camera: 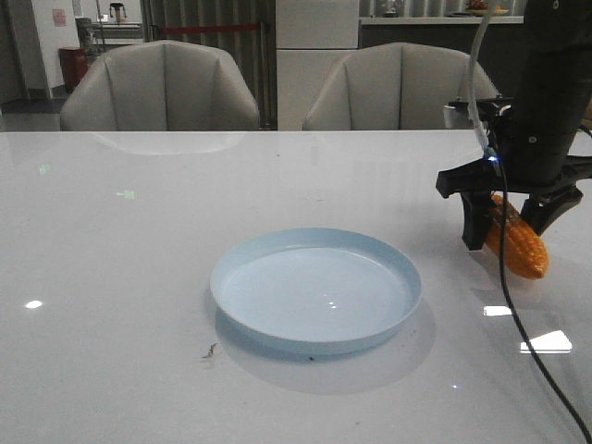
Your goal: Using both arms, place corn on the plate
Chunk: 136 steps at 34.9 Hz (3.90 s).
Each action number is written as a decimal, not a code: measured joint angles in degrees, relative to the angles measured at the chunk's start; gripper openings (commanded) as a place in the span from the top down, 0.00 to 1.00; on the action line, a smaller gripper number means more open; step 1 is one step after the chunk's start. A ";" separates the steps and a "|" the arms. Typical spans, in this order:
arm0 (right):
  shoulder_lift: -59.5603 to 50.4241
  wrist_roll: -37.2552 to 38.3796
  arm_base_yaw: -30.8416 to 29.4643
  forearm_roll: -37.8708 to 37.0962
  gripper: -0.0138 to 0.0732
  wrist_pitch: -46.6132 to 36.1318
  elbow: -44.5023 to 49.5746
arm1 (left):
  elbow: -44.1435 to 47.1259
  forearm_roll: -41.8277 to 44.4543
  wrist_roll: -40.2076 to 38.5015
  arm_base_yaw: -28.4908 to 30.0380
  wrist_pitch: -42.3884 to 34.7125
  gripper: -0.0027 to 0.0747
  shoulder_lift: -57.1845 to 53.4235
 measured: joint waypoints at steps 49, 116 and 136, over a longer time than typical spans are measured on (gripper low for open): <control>3.82 -17.70 24.12 10.70 0.38 19.91 -15.45 | 0.00 0.00 0.00 0.00 0.00 0.40 0.00; -45.82 -10.58 -6.52 11.75 0.22 25.21 -14.96 | 0.00 0.00 0.00 0.00 0.00 0.40 0.00; -77.07 -10.58 -12.37 11.98 0.22 7.66 35.87 | 0.00 0.00 0.00 0.00 0.00 0.40 0.00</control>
